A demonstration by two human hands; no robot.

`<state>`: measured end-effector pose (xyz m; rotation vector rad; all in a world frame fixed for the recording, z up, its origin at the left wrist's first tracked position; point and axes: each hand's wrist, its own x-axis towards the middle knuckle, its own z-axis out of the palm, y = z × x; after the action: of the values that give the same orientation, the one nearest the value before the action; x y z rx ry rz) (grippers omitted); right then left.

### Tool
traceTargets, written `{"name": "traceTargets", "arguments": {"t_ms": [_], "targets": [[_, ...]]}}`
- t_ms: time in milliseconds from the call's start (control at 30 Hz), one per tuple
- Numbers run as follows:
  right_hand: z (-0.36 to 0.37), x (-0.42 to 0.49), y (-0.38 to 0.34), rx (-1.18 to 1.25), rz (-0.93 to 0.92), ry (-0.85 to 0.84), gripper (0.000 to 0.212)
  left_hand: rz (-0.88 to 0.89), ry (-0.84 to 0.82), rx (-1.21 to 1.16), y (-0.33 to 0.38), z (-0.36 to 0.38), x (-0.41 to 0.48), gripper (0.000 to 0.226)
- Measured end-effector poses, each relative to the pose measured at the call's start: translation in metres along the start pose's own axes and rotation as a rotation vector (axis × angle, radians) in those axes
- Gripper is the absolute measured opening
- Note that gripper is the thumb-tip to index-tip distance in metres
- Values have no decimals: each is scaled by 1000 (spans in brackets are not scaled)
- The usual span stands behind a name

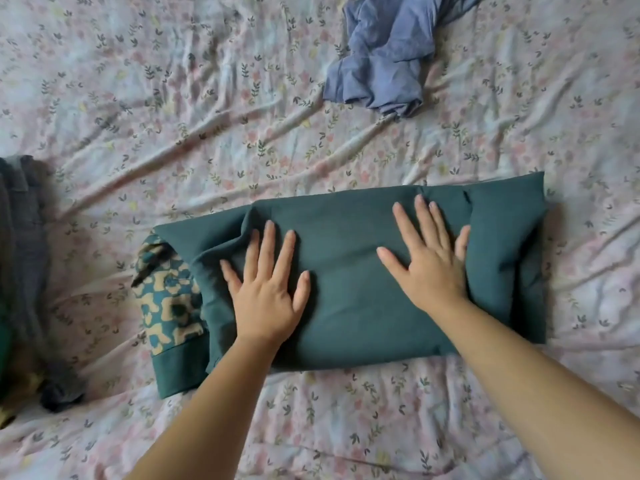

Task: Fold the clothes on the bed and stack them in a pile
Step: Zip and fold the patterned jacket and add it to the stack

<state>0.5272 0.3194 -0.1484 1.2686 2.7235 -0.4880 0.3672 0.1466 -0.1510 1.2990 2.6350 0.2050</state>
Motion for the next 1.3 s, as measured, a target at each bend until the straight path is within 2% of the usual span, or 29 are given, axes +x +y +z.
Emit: {"name": "traceTargets", "arguments": {"t_ms": [67,133,200,267,333,400,467,567,633,767,833,1000,1167,1300], "targets": [[-12,2,43,-75,87,-58,75,-44,-21,-2,-6,-1,1,61],[-22,-4,78,-205,103,-105,69,-46,-44,8,-7,-4,3,63],[-32,-15,96,-186,160,-128,62,-56,-33,23,-1,-10,3,62],[-42,-32,99,-8,211,-5,64,23,63,8,13,-18,0,52],[-54,-48,94,264,322,196,61,193,149,-76,39,-26,-6,38],[-57,-63,89,552,478,287,68,329,138,-134,69,-29,-10,34],[-55,-73,85,764,595,268,78,349,85,-117,89,-23,-11,37],[-48,-78,84,900,684,151,80,281,-17,-37,97,-7,-8,48],[-43,-71,83,1013,718,137,80,268,-51,-15,94,3,-8,52],[-43,-63,74,1174,666,120,73,280,-67,-15,92,13,-8,54],[-55,-67,64,1233,619,164,64,266,-81,-11,93,11,-7,55],[-97,-75,20,1274,415,226,60,251,-85,-70,89,-12,-12,53],[-127,-64,-48,1223,110,111,63,10,26,-90,38,-52,-46,49],[-123,-55,-106,1147,-48,30,65,-169,-5,-101,-21,-75,-73,50]]}}
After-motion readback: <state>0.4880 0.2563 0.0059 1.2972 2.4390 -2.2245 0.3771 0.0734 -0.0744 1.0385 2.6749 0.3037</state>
